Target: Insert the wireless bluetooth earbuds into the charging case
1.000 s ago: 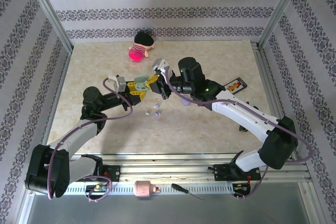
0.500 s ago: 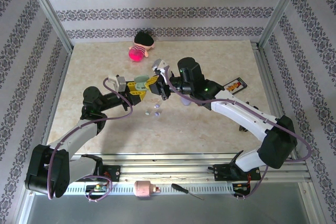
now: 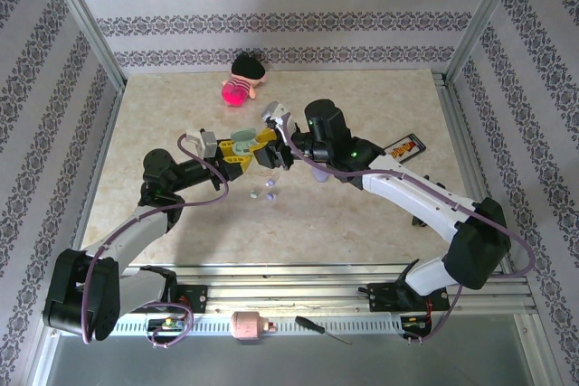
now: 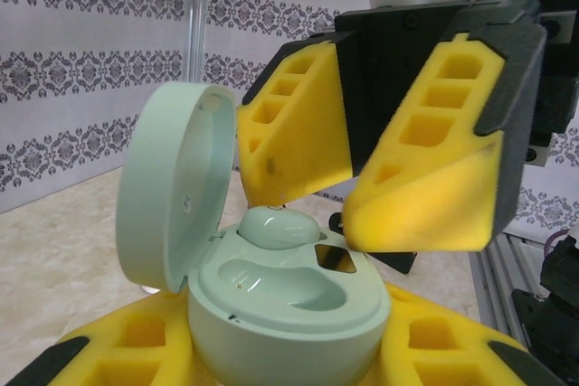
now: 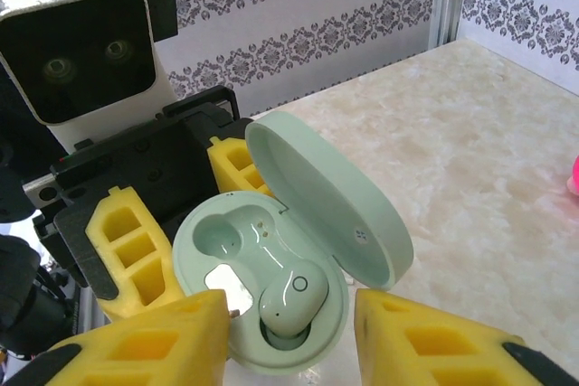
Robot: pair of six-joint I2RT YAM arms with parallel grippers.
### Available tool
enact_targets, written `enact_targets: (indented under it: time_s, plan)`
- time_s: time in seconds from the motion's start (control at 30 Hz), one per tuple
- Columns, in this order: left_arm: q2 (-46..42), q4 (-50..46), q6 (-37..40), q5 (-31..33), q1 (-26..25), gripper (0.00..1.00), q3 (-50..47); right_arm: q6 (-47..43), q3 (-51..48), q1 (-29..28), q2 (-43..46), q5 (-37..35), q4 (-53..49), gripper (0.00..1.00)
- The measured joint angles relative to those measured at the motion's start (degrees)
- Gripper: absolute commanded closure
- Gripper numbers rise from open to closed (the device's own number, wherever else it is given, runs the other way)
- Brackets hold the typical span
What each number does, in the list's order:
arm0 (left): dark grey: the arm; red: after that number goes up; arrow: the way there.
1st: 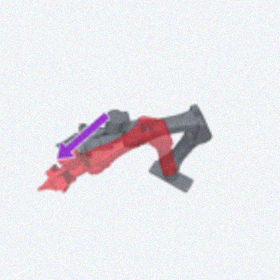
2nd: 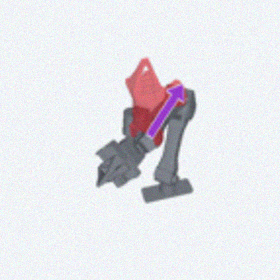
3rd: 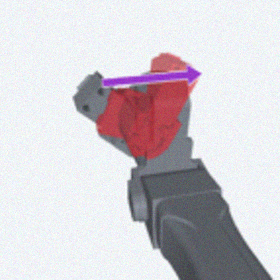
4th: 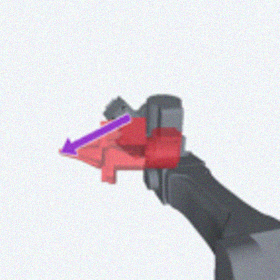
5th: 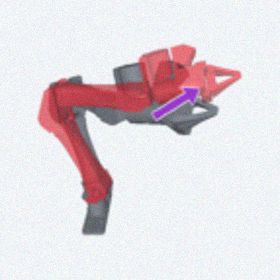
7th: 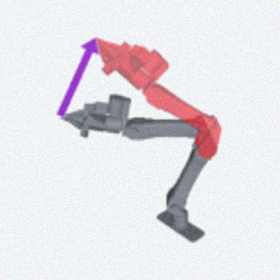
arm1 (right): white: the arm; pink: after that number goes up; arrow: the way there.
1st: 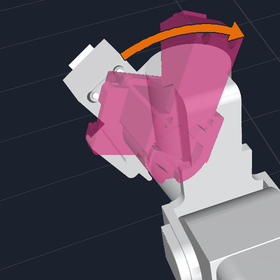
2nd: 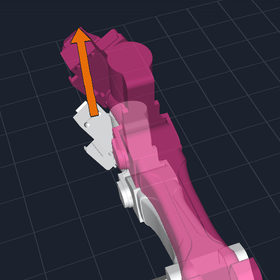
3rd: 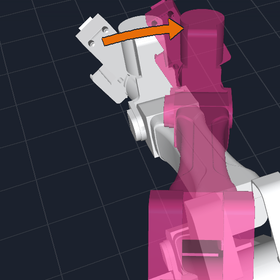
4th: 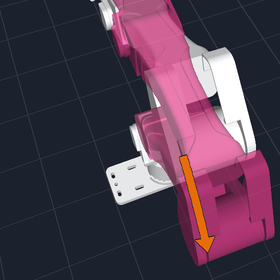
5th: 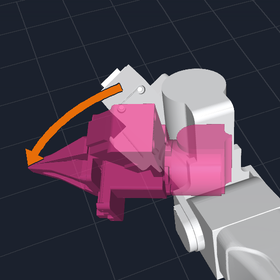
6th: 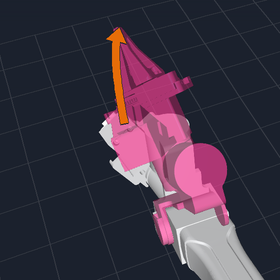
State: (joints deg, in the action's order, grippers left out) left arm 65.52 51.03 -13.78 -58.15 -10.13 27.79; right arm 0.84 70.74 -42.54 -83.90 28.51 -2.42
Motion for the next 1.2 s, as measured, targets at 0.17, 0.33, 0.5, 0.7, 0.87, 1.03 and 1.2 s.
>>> enact_targets:
  time_s: [0.17,0.33,0.5,0.7,0.87,1.03,1.2]
  plan:
    - [-0.44,0.00,0.48,1.22,0.00,0.70,0.00,0.87,-1.95,0.02,3.63,-0.15,0.17,0.50]
    - [-0.57,0.00,2.19,2.64,0.09,0.70,0.00,3.37,-6.23,0.96,8.46,-0.15,2.34,0.46]
    - [0.42,0.07,3.58,3.69,1.51,0.70,0.00,6.62,-12.76,2.32,9.90,-1.86,4.81,0.46]
    - [1.42,-0.09,5.44,4.92,6.10,0.70,0.26,5.68,-16.35,1.33,7.34,-5.57,3.85,0.48]
    - [1.64,-0.26,6.01,5.46,9.88,0.70,2.08,3.23,-16.15,-1.70,-0.11,-7.54,4.00,0.52]
    - [1.62,-0.42,6.08,5.84,11.76,0.70,3.21,0.66,-13.53,-4.46,-9.99,-8.39,3.43,0.52]
    - [0.74,-0.92,6.10,5.90,13.25,0.70,3.21,-2.08,-9.38,-6.51,-17.57,-9.84,2.21,0.56]
